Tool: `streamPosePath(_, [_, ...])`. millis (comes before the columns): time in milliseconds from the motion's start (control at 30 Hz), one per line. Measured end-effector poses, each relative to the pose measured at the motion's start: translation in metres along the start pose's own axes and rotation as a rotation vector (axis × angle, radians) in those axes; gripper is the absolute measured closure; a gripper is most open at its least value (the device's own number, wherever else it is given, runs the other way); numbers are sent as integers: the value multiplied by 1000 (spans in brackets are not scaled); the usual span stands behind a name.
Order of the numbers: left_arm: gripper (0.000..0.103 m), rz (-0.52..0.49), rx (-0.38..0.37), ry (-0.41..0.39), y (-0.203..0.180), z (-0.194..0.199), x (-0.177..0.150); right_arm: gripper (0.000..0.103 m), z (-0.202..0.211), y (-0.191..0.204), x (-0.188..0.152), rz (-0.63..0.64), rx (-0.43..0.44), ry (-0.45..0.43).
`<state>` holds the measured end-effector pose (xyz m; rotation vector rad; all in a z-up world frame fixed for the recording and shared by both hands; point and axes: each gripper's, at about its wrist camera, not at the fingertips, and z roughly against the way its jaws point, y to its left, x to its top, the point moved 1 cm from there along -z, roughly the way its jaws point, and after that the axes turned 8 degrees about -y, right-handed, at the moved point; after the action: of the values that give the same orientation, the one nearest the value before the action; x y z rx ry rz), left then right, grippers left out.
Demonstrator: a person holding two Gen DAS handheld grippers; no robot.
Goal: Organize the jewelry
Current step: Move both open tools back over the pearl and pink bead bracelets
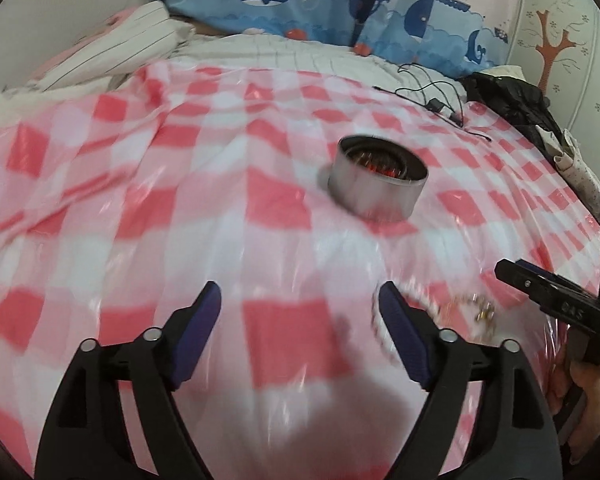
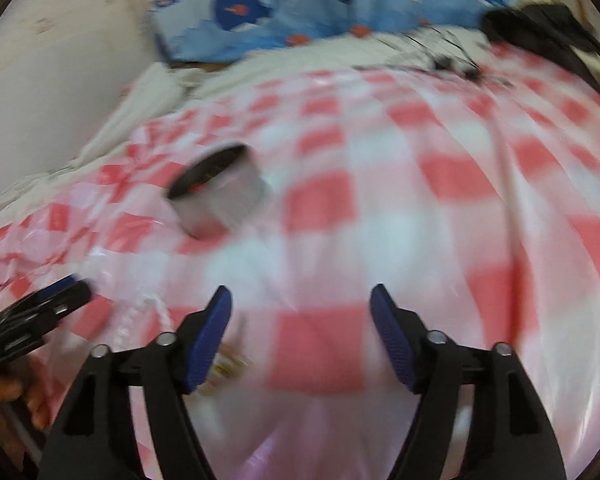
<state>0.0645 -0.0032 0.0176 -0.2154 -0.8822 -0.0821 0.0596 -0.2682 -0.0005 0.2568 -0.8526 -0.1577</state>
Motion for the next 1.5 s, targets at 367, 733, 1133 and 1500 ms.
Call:
streamPosePath(367, [21,17,31,-24,5,5,-23,15,-5,17,-10,103,-77,32])
streamPosePath(733, [21,156,-56,-57,32,9,-24,15,5,9,-13,100,-29,34])
streamPosePath(1133, [20,194,-105,-74,46,12,-29,15,8,-1,-12,111,43,47])
streamPosePath(1500, [12,139,2,-120,36,23,-28,8,16,1,-13,104,16,3])
